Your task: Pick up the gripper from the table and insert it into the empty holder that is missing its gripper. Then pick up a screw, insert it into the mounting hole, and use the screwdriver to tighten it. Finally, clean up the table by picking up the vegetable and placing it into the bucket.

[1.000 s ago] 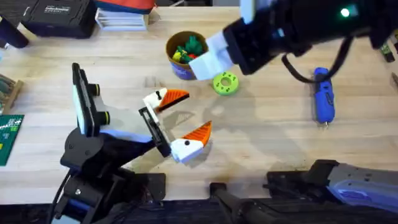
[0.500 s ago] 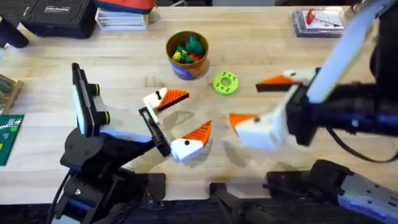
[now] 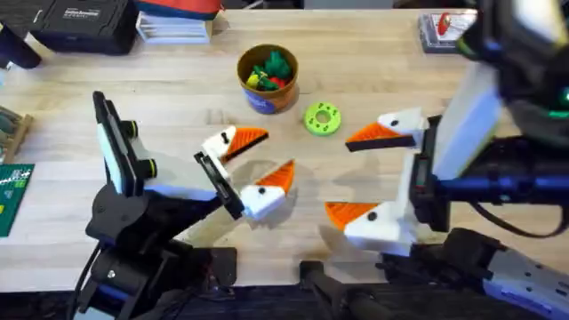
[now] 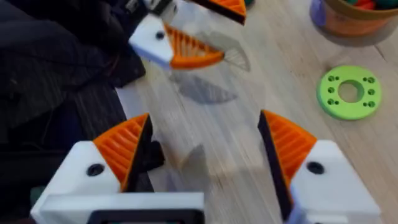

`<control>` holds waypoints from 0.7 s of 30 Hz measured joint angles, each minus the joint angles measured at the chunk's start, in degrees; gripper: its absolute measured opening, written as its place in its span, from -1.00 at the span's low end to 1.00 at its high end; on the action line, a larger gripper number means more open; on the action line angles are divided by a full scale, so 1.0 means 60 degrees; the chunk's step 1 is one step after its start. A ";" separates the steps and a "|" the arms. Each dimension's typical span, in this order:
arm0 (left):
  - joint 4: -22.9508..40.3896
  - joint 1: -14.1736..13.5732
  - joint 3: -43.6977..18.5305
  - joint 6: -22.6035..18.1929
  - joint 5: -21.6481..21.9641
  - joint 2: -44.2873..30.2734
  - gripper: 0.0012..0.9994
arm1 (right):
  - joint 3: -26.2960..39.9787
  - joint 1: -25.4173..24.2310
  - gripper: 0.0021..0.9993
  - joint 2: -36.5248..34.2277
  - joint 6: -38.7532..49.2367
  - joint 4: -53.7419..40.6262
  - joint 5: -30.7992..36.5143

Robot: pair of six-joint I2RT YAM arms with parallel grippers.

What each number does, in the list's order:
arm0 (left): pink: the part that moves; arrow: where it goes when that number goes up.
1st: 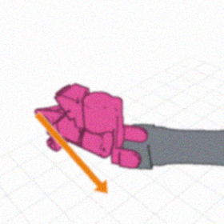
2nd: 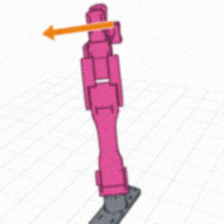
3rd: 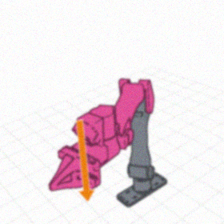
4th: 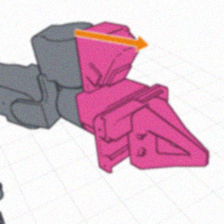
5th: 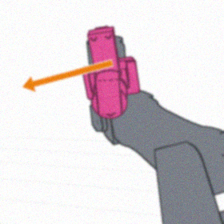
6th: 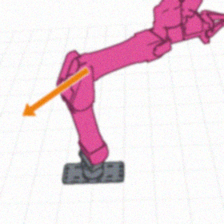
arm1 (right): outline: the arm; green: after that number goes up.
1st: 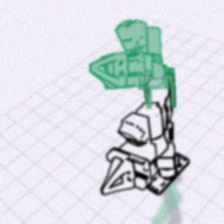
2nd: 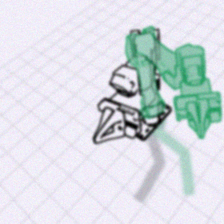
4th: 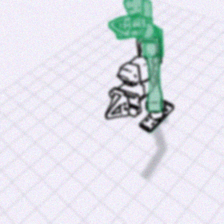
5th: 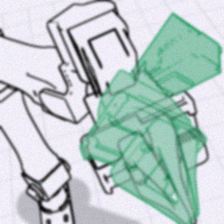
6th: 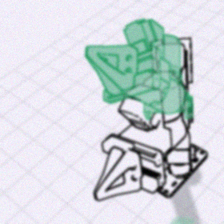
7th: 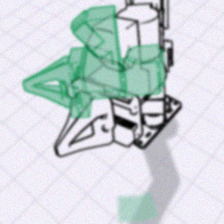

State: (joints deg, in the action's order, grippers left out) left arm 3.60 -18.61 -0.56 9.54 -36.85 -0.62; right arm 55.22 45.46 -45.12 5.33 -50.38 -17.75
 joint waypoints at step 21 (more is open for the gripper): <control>-0.0011 0.0000 0.0000 -0.2276 0.0147 0.0000 -0.98 | 0.0000 -0.0067 0.99 -0.1167 0.0212 0.0122 0.0213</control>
State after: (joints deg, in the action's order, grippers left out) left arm 3.53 -18.61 -0.56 -4.12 -35.97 -0.62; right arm 55.22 45.06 -52.12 6.60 -49.65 -16.48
